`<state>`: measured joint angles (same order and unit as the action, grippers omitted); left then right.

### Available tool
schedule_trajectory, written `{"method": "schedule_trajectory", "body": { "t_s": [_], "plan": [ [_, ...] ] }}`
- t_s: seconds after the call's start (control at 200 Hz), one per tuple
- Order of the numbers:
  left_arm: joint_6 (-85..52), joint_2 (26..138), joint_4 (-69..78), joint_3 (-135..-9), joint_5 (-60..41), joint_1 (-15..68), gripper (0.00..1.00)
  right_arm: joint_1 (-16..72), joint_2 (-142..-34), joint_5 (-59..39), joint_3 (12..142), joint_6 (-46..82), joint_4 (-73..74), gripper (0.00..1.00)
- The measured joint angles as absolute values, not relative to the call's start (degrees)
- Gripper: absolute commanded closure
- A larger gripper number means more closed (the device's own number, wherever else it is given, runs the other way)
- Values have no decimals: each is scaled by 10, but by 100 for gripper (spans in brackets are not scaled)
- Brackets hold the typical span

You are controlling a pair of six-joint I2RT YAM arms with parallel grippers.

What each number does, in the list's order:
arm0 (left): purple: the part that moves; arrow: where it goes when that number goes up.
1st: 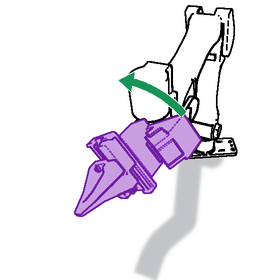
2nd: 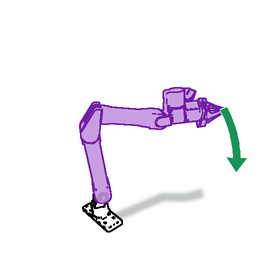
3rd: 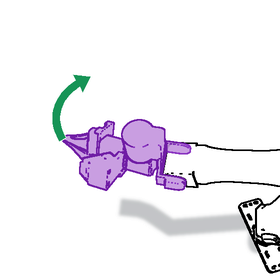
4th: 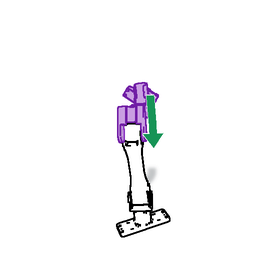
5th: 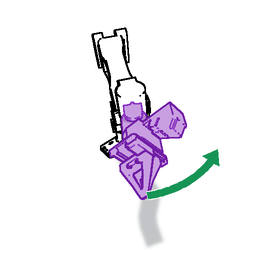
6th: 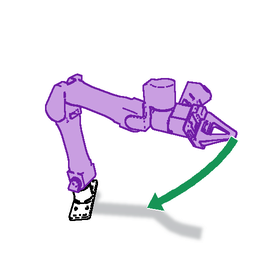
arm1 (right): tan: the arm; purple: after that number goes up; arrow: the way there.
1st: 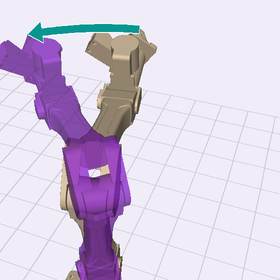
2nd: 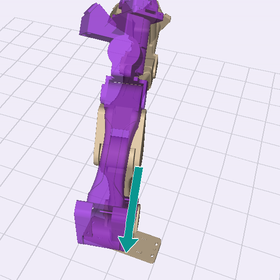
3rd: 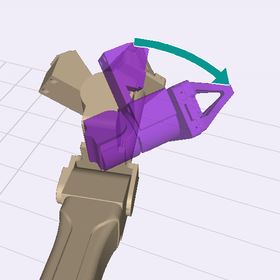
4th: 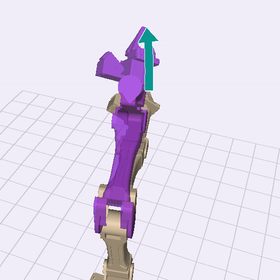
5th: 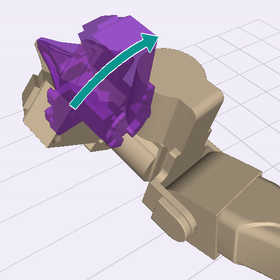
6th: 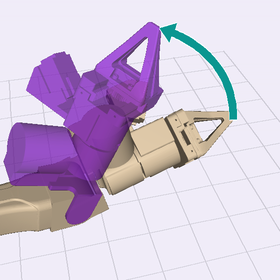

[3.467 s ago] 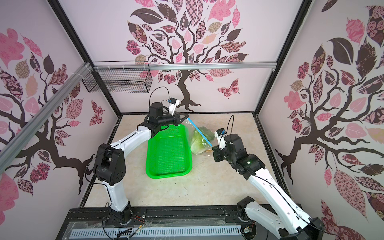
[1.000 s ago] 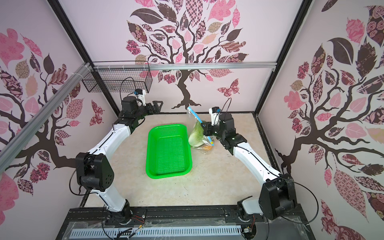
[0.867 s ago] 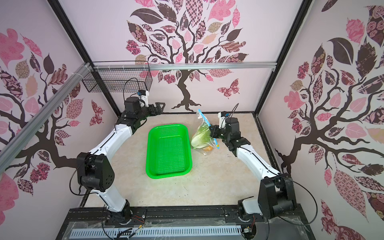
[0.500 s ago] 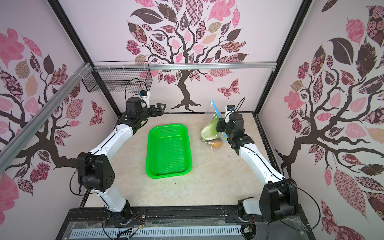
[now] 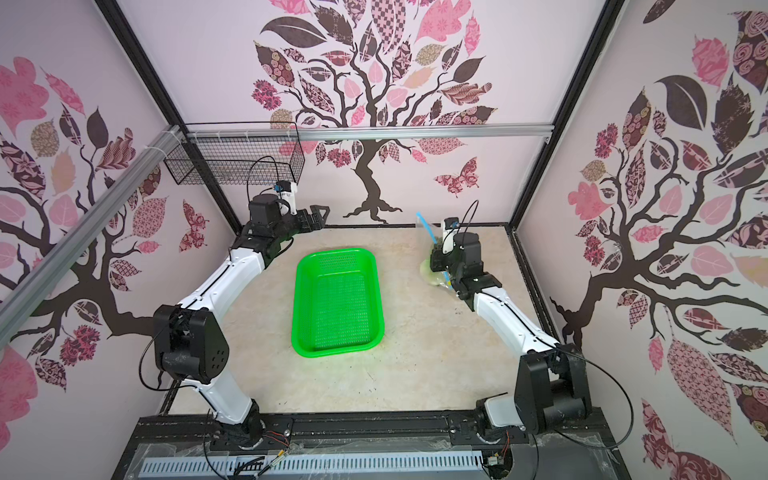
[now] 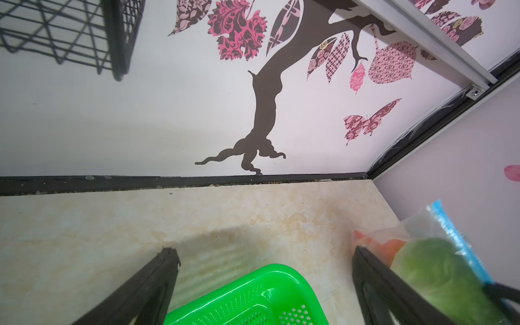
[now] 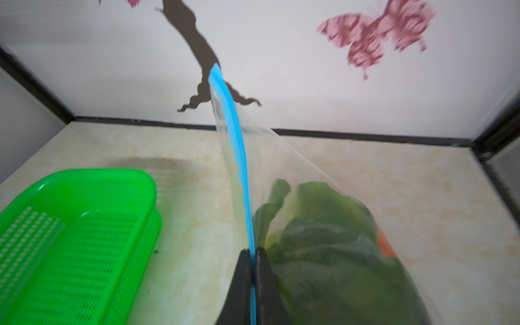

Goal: Place the food in the zip-top bag and seal the zipper

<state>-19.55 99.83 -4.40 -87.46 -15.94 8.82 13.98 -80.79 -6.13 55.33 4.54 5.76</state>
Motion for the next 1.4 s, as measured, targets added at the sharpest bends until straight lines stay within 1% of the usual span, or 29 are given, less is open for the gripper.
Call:
{"method": "schedule_trajectory", "body": {
  "t_s": [0.19,0.33,0.395,0.465,0.535,0.635,0.665,0.695,0.76,0.855,0.96,1.065,1.19,1.245,1.4],
  "plan": [
    [-231,998,-25,-875,-172,73,2,213,-835,-127,503,78,70,100],
    [-260,998,-17,-875,-174,63,1,220,-848,-175,490,109,77,100],
    [-272,998,-15,-874,-174,58,2,218,-849,-189,482,123,84,85],
    [-290,998,-8,-870,-174,50,2,218,-849,-203,471,135,87,76],
    [-319,989,13,-846,-177,33,2,219,-849,-215,464,145,79,62],
    [-373,958,54,-774,-181,-8,2,217,-848,-228,462,153,61,51],
    [-385,948,65,-750,-181,-21,2,217,-844,-231,462,157,57,44],
    [-394,937,74,-727,-178,-35,2,216,-840,-232,462,161,56,40],
    [-401,915,76,-687,-163,-57,2,216,-822,-229,462,170,54,34],
    [-386,876,58,-642,-133,-61,2,216,-777,-189,461,187,65,23],
    [-359,825,43,-594,-96,-54,1,209,-729,-106,460,198,95,14],
    [-329,783,36,-550,-50,-51,2,171,-705,-40,453,215,120,12],
    [-293,753,30,-503,23,-51,1,77,-703,20,428,244,154,10],
    [-275,747,27,-489,61,-48,1,45,-703,67,402,245,176,10],
    [-223,737,40,-448,150,-35,2,27,-708,196,323,216,235,10]
  ]
}}
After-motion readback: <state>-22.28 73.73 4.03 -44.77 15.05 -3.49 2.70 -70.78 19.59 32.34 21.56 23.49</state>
